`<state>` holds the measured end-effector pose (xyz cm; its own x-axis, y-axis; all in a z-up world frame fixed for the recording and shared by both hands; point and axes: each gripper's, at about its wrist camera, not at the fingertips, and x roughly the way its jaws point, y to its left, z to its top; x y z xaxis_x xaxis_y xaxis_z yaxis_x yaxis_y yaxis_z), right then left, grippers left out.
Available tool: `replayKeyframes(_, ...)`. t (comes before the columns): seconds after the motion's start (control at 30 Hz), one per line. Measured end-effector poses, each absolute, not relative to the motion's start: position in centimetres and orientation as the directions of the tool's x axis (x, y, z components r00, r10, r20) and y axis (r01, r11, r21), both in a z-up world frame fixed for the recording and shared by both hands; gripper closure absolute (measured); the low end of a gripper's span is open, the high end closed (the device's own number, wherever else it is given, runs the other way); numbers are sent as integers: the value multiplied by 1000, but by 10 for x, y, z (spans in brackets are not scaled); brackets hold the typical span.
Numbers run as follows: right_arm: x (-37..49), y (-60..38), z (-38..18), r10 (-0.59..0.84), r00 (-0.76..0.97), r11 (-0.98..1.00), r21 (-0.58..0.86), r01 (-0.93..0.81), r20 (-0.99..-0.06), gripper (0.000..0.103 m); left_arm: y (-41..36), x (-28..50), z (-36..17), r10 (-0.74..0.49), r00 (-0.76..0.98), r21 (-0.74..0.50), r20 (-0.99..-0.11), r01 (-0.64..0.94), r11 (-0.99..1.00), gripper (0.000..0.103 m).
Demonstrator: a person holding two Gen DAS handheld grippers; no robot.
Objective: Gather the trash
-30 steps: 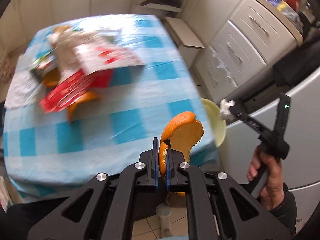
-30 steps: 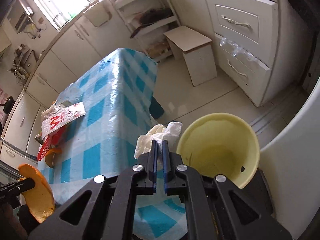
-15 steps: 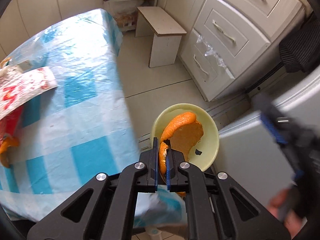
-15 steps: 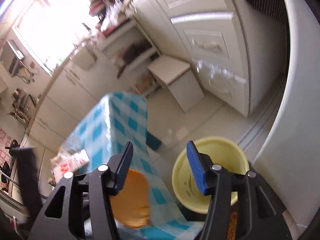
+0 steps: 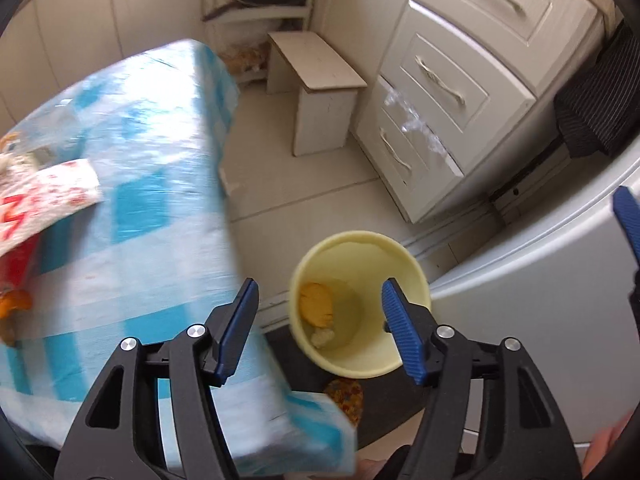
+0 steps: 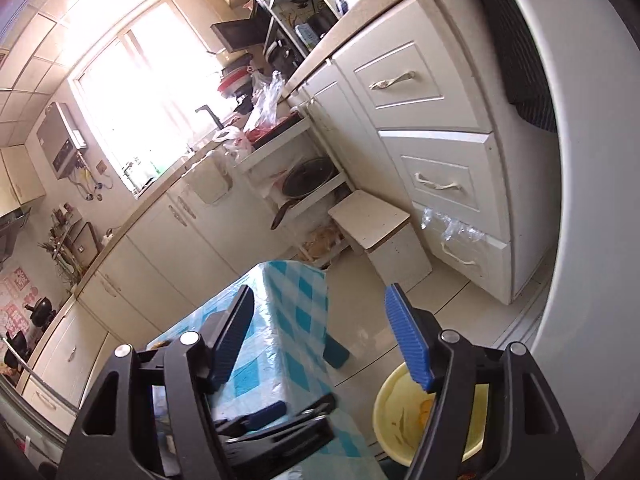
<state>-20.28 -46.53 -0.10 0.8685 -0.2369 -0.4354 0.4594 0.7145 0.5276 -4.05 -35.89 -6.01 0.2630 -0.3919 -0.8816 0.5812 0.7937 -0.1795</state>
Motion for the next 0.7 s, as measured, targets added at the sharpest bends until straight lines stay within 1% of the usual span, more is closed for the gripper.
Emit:
replayKeyframes(0.07,-196,-458,0,-198,877,723,538,433,-438,34,-322,-35,-48,-385,309,-165,-869,553,816,37)
replayKeyframes(0.13,-188,-450,-2,-146,886,729,558,397,-441,34,-274,-29,-36,-365,369,-145,-855,506,850,31)
replayKeyframes(0.3,-156,-422,-21,65,879,716,636,288,-472,34,-150,1,-17,-258,499,-93,-827,331,939,24)
replayKeyframes(0.37,-142,-409,-29,143,864,702,665,254,-482,34,-109,18,-14,-218,520,-83,-826,271,959,21)
replayKeyframes(0.43,-129,-393,-34,191,850,706,670,228,-491,34,-71,38,-16,-188,513,-93,-838,204,974,18)
replayKeyframes(0.5,-113,-380,-44,258,830,689,696,200,-494,34,-45,58,-26,-197,472,-131,-859,169,977,16)
replayKeyframes(0.57,-98,-369,-57,336,806,640,746,184,-487,34,-33,70,-39,-199,434,-152,-879,142,978,16)
replayKeyframes(0.7,-69,-348,-83,455,758,532,825,189,-467,34,-28,84,-71,-251,339,-230,-907,100,968,16)
